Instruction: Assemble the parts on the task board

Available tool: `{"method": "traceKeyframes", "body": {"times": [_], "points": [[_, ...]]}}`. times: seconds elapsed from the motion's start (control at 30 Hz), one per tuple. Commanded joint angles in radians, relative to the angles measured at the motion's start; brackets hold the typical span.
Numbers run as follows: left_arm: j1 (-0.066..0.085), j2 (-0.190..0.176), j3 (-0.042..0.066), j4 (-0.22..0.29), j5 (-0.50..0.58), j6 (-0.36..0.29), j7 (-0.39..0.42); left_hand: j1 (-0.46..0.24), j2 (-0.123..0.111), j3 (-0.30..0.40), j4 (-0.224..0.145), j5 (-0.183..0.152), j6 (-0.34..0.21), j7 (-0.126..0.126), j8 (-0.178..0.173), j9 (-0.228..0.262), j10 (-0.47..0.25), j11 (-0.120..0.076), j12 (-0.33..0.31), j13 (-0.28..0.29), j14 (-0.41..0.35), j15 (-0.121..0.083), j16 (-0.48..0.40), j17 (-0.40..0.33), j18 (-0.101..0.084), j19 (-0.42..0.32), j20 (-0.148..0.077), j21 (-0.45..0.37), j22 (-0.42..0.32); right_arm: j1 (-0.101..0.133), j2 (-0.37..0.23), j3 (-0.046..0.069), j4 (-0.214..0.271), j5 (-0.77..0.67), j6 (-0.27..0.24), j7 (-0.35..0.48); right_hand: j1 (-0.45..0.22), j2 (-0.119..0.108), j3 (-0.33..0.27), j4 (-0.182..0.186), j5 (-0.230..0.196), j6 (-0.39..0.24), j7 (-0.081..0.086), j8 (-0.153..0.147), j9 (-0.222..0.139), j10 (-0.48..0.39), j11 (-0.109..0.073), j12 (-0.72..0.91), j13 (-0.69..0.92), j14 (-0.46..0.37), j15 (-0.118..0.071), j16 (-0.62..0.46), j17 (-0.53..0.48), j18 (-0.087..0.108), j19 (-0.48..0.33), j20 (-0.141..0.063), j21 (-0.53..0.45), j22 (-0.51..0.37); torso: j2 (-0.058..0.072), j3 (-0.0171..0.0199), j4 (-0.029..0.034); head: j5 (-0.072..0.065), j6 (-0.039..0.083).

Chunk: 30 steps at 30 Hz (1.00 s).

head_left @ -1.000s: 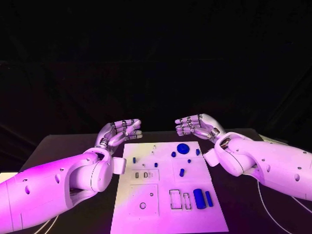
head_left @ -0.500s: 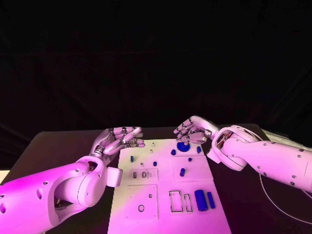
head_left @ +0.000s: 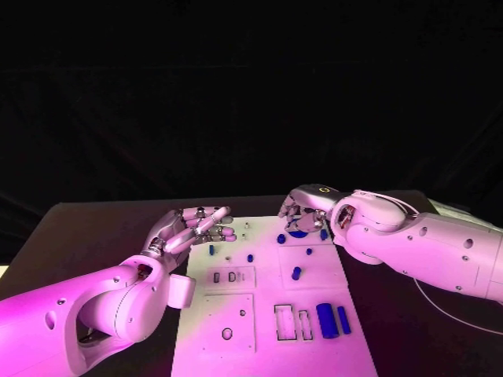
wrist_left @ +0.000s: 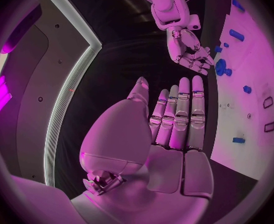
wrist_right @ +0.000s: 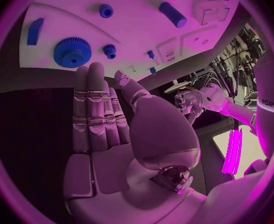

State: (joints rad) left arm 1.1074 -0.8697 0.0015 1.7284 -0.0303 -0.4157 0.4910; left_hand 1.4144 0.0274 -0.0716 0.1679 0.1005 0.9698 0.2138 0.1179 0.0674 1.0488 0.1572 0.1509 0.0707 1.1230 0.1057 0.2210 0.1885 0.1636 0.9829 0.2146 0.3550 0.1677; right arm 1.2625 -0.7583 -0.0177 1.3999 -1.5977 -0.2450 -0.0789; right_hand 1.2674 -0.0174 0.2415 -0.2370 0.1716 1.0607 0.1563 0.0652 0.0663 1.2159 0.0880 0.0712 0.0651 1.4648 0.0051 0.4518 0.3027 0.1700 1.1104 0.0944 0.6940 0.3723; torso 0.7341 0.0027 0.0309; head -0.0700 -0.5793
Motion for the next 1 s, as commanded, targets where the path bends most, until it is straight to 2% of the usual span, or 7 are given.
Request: {"method": "traceKeyframes", "body": {"times": [0.03, 0.17, 0.3, 0.43, 0.7, 1.0], "points": [[0.001, 0.000, 0.001, 0.008, 0.010, 0.038, -0.002, 0.008, 0.003, 0.002, -0.007, 0.000, 0.002, 0.002, -0.002, -0.002, 0.003, 0.002, -0.006, 0.000, 0.008, 0.000, 0.001, 0.002, 0.019, 0.008, -0.001, 0.003, 0.001, 0.003, 0.005, 0.000, 0.005, -0.136, 0.090, -0.054, -0.004, -0.013, 0.002, 0.013, -0.008, -0.001, -0.007, -0.001, 0.000, -0.016, -0.007, -0.006, 0.001, 0.043, -0.011, 0.064, 0.043, 0.012, 0.012, -0.006, 0.038, 0.023, 0.017, -0.0013, 0.0048, -0.003, -0.002], [0.001, -0.001, 0.001, 0.012, 0.010, 0.040, -0.005, 0.008, 0.003, 0.001, -0.007, 0.000, 0.002, 0.003, -0.003, -0.002, 0.003, 0.002, -0.007, 0.000, 0.008, 0.001, 0.000, 0.003, 0.019, 0.009, -0.001, 0.003, 0.001, 0.004, 0.011, 0.000, 0.005, -0.159, 0.121, -0.056, -0.004, -0.027, 0.007, 0.027, -0.011, -0.001, -0.011, -0.001, 0.000, -0.036, -0.006, -0.005, 0.002, 0.037, -0.013, 0.172, 0.114, 0.011, 0.015, -0.004, 0.096, 0.059, 0.024, -0.0007, 0.0078, -0.003, 0.000], [0.001, -0.004, 0.001, 0.016, 0.010, 0.041, -0.008, 0.007, 0.003, 0.001, -0.008, 0.000, 0.001, 0.004, -0.004, -0.002, 0.002, 0.003, -0.008, 0.000, 0.008, 0.001, -0.001, 0.004, 0.019, 0.010, -0.001, 0.003, 0.001, 0.005, 0.017, 0.000, 0.004, -0.171, 0.152, -0.054, -0.004, -0.039, 0.010, 0.045, -0.012, -0.001, -0.010, -0.001, 0.000, -0.052, -0.006, -0.004, 0.003, 0.039, -0.012, 0.362, 0.295, 0.011, 0.009, -0.001, 0.158, 0.103, 0.029, 0.0001, 0.0103, -0.003, 0.001], [0.001, -0.006, 0.002, 0.018, 0.010, 0.041, -0.011, 0.007, 0.003, -0.001, -0.009, 0.000, 0.001, 0.005, -0.005, -0.002, 0.002, 0.003, -0.010, -0.001, 0.009, 0.001, -0.002, 0.005, 0.019, 0.012, -0.001, 0.004, 0.001, 0.005, 0.021, 0.000, 0.003, -0.182, 0.182, -0.052, 0.002, -0.046, 0.009, 0.061, -0.011, 0.001, -0.011, 0.000, 0.001, -0.063, -0.003, -0.003, 0.004, 0.034, -0.010, 0.492, 0.428, -0.002, 0.031, 0.002, 0.260, 0.219, 0.033, -0.0007, 0.0139, -0.006, 0.000], [0.001, -0.007, 0.002, 0.018, 0.010, 0.040, -0.013, 0.007, 0.003, -0.001, -0.011, 0.000, 0.000, 0.005, -0.007, -0.002, 0.001, 0.004, -0.012, -0.001, 0.010, 0.001, -0.003, 0.007, 0.019, 0.015, -0.002, 0.005, 0.001, 0.005, 0.031, 0.000, -0.005, -0.186, 0.195, -0.044, 0.013, -0.040, 0.019, 0.074, -0.008, 0.009, -0.011, 0.002, 0.002, -0.062, -0.003, -0.001, 0.004, 0.030, -0.009, 0.575, 0.512, -0.011, 0.042, 0.005, 0.327, 0.294, 0.037, -0.0009, 0.0165, -0.008, 0.002], [0.001, -0.009, 0.002, 0.020, 0.010, 0.041, -0.016, 0.007, 0.003, -0.002, -0.012, 0.000, 0.000, 0.005, -0.007, -0.002, 0.001, 0.004, -0.013, -0.001, 0.011, 0.001, -0.004, 0.008, 0.019, 0.017, -0.002, 0.005, 0.001, 0.005, 0.043, -0.001, -0.020, -0.187, 0.204, -0.037, 0.026, -0.015, 0.059, 0.090, -0.008, 0.043, -0.014, 0.009, 0.005, -0.032, -0.008, 0.005, 0.005, 0.039, -0.012, 0.678, 0.622, -0.026, 0.078, 0.004, 0.416, 0.407, 0.041, -0.0007, 0.0197, -0.009, 0.001]]}}
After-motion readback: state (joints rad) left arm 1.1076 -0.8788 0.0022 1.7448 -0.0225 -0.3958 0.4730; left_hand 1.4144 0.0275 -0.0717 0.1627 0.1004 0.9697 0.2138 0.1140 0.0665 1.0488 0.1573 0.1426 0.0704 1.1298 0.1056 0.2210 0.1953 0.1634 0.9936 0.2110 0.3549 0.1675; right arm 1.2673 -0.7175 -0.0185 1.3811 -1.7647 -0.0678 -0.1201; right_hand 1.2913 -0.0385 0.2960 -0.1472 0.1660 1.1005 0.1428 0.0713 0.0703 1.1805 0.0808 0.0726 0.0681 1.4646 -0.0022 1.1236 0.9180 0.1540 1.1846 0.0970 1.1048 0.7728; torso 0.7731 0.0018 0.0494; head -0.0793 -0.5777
